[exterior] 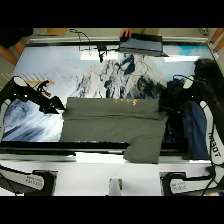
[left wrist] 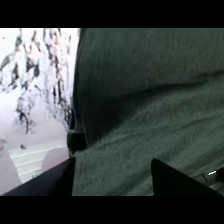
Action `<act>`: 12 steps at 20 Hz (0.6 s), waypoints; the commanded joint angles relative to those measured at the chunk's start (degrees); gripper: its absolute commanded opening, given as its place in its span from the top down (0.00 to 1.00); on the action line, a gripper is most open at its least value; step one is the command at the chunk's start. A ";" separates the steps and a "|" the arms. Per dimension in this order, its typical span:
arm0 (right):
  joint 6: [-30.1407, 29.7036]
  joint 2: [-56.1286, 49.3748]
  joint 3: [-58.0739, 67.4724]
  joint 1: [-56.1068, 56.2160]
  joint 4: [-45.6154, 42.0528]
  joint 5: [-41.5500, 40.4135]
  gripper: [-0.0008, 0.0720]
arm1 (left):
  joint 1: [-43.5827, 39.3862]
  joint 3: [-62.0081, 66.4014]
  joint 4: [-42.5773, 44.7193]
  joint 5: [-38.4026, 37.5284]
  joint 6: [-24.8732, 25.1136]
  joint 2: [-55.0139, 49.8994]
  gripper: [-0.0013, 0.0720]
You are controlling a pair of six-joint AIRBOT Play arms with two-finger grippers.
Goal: Fold the shirts.
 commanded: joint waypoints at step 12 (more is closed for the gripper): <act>-3.30 18.53 -19.71 -8.59 3.54 4.92 0.41 | 6.99 -35.63 3.85 5.77 1.66 17.49 0.25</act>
